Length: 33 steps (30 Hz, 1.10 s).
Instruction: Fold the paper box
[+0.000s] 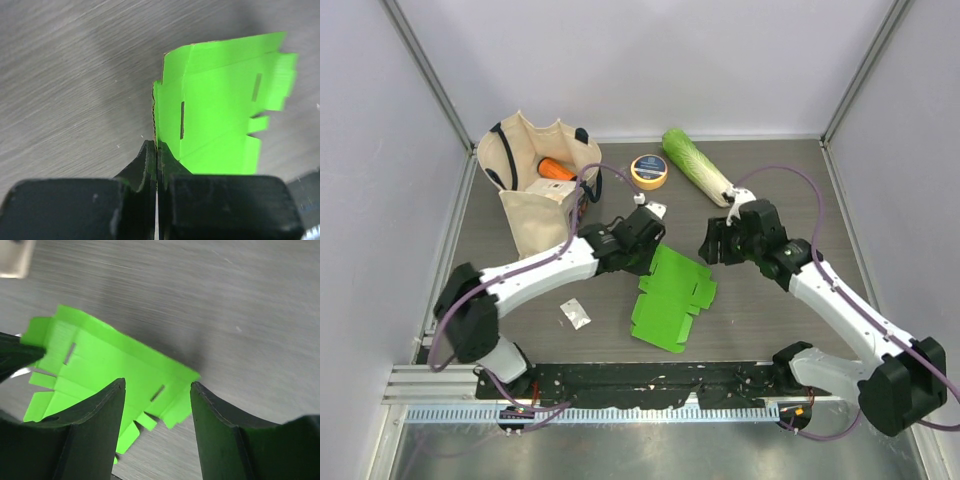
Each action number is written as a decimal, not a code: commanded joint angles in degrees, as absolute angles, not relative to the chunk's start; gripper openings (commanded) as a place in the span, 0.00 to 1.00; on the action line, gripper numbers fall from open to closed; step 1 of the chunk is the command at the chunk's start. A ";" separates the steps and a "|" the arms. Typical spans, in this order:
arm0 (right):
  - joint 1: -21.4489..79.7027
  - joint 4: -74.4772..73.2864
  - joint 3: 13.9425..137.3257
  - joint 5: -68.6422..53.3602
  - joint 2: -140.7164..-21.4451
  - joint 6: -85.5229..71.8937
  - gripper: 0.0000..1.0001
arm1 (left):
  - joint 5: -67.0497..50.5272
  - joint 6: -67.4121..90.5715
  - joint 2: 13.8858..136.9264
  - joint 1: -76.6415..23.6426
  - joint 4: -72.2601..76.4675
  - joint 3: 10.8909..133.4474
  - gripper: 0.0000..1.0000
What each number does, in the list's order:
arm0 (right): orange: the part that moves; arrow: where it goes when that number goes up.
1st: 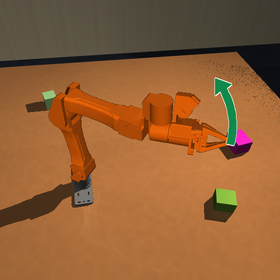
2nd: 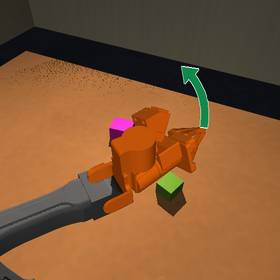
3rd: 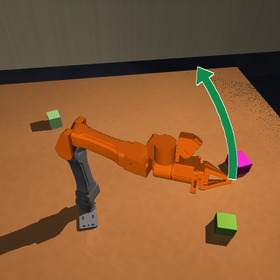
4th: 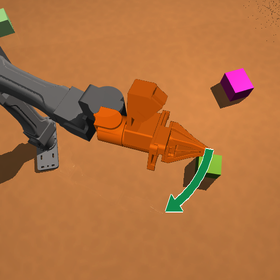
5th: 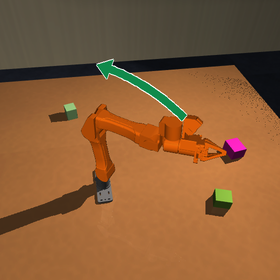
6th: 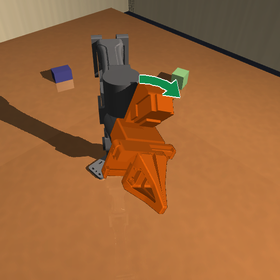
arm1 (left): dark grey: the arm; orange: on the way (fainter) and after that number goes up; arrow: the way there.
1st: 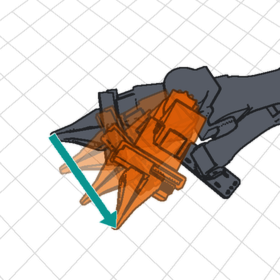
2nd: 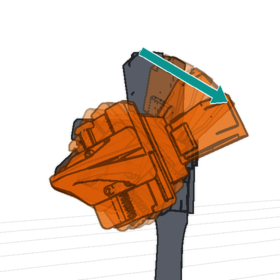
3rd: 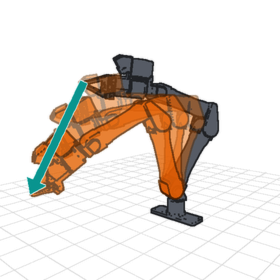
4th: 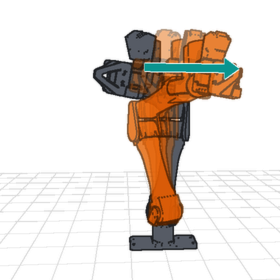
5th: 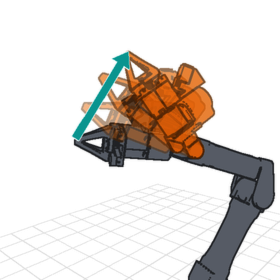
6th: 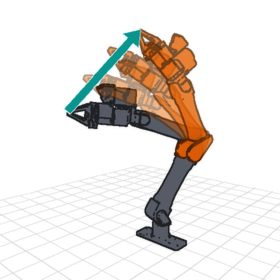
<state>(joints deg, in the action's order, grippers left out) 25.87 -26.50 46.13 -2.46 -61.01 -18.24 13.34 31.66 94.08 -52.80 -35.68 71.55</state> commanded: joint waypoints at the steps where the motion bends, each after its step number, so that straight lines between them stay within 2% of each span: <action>1: 25.23 -21.36 55.08 -24.89 -66.43 -8.70 0.60 | 3.79 17.76 85.00 -52.12 -37.96 70.05 0.00; 5: 24.79 -19.18 57.57 -41.02 -71.27 -7.47 0.61 | -3.34 13.28 79.38 -51.77 -38.68 68.82 0.00; 15: 24.96 -9.33 51.07 -61.75 -70.40 -8.69 0.59 | -11.24 6.51 68.39 -50.19 -37.71 65.74 0.00; 18: 25.66 -2.82 47.47 -63.19 -68.65 -13.44 0.59 | -13.35 5.98 65.66 -49.66 -36.83 65.13 0.00; 22: 26.19 -2.11 46.06 -61.97 -67.94 -14.24 0.56 | -16.17 5.80 62.15 -49.04 -35.07 63.72 0.00; 25: 27.07 -0.36 44.13 -62.40 -66.27 -15.81 0.51 | -17.93 5.63 59.42 -48.43 -33.67 62.49 0.00; 30: 27.60 13.17 40.08 -66.70 -64.16 -23.37 0.43 | -24.41 6.33 54.94 -47.46 -29.54 59.42 0.00; 31: 27.68 15.01 39.82 -67.06 -63.99 -24.77 0.40 | -25.04 6.33 53.80 -47.46 -29.27 59.15 0.00; 33: 27.69 15.20 39.99 -67.76 -64.16 -24.70 0.29 | -27.23 6.33 52.83 -47.37 -28.92 58.54 0.00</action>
